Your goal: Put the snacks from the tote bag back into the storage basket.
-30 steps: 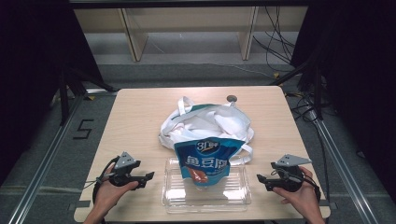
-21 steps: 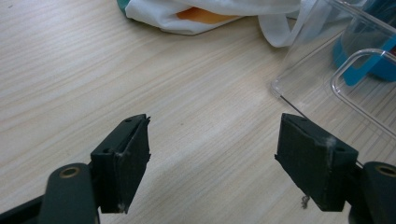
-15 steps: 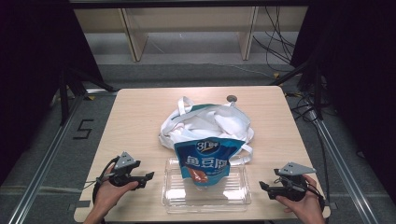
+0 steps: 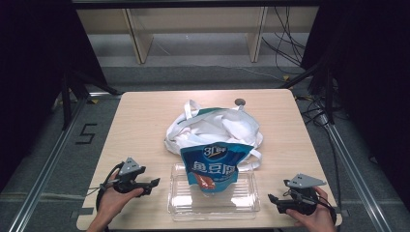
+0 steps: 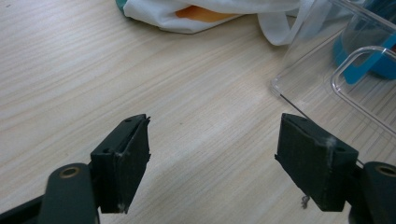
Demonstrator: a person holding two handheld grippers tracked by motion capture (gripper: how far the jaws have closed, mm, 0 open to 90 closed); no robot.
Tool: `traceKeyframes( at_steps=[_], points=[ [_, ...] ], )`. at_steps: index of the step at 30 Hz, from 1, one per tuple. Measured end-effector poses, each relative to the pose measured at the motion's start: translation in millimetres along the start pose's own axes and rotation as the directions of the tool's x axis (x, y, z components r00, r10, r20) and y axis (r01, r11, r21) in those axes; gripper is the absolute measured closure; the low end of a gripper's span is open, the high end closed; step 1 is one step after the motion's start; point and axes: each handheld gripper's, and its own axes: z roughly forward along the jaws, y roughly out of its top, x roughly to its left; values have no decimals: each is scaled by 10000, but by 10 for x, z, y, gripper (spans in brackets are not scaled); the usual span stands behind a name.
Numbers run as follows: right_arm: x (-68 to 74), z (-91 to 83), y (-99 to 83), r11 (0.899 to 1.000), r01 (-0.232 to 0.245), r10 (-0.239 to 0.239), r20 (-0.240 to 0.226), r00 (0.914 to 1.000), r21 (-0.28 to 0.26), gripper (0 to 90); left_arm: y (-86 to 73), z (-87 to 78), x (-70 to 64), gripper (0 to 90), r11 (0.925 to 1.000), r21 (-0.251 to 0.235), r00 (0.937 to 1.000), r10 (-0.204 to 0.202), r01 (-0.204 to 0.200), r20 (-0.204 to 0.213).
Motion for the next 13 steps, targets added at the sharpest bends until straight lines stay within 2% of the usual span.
traceKeyframes(
  at_steps=[2, 3, 4, 6, 8, 9, 12, 13],
  points=[
    [1, 7, -2, 10000, 58, -58, 84, 9999, -49, 201, 1, -2, 0, 248, 10000, 2, 10000, 9, -9, 1],
    [36, 17, -13, 9997, -222, 223, 190, 9996, -82, 200, 2, -2, 0, 248, 10000, 5, 10000, 35, -35, 2],
    [14, 20, -11, 10000, 15, -14, 196, 9998, -67, 200, 1, -1, -1, 248, 10000, -3, 10000, 24, -24, -3],
    [8, 30, -8, 9997, 191, -187, 287, 9994, -147, 200, 3, -3, -1, 248, 10000, 27, 10000, 25, -25, -9],
    [21, 22, -6, 9999, -86, 88, 226, 9997, -97, 200, 3, -3, 0, 248, 10000, 19, 10000, 20, -20, 1],
    [8, 19, -6, 9999, 54, -52, 225, 9997, -108, 200, 3, -3, -2, 248, 10000, 29, 10000, 22, -22, -10],
    [3, 15, -7, 9998, -26, 31, 275, 9996, -189, 200, -3, 8, -2, 248, 9999, -146, 10000, 82, -82, -28],
    [26, 15, -12, 9993, -330, 335, 263, 9991, -186, 200, -3, 8, -2, 248, 9999, -146, 10000, 82, -82, -28]
  ],
)
